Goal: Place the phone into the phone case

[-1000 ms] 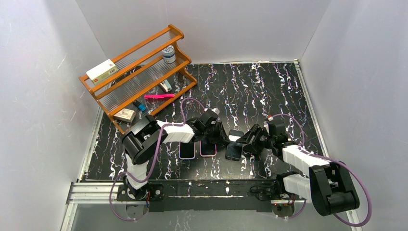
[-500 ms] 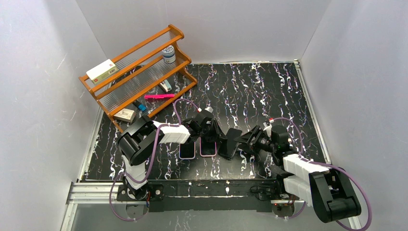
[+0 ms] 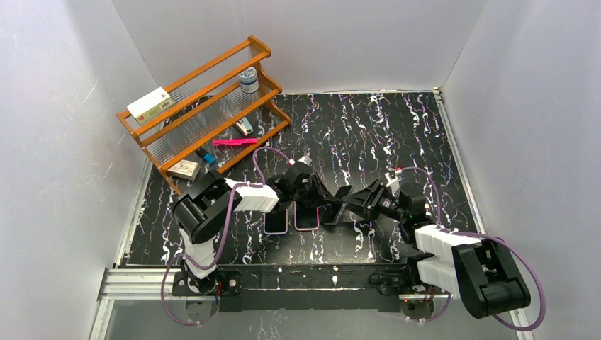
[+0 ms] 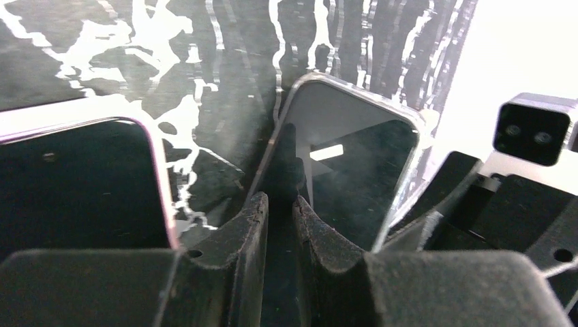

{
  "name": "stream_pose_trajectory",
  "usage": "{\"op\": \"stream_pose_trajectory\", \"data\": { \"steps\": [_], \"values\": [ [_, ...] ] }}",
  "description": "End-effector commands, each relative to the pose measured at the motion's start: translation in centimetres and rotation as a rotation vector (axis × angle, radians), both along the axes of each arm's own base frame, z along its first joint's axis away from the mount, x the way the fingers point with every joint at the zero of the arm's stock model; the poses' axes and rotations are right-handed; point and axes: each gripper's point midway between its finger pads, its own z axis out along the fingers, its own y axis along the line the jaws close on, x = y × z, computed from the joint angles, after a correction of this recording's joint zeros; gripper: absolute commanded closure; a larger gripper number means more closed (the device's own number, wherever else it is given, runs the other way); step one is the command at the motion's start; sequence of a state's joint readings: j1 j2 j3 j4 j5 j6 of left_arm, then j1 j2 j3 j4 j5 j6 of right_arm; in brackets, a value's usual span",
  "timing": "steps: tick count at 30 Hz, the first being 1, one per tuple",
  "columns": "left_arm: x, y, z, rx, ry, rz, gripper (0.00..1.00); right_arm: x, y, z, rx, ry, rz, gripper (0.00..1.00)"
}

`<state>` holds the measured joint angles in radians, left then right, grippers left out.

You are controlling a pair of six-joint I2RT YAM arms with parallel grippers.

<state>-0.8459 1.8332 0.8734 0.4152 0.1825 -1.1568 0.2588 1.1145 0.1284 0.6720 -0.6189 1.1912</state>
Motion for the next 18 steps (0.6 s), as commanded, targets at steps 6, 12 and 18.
{"op": "stream_pose_trajectory", "data": {
  "steps": [6, 12, 18],
  "values": [
    [-5.7, -2.4, 0.6, -0.069, 0.093, -0.184, 0.81, 1.5, 0.1, -0.6, -0.074, 0.0, -0.009, 0.47],
    [-5.7, -2.4, 0.4, -0.064, 0.092, -0.187, 0.8, 1.2, -0.5, -2.4, -0.148, 0.093, -0.019, 0.48],
    [-5.8, -2.2, -0.1, -0.053, 0.101, -0.185, 0.8, 1.4, -0.8, -2.6, -0.181, 0.092, -0.027, 0.47]
  ]
}}
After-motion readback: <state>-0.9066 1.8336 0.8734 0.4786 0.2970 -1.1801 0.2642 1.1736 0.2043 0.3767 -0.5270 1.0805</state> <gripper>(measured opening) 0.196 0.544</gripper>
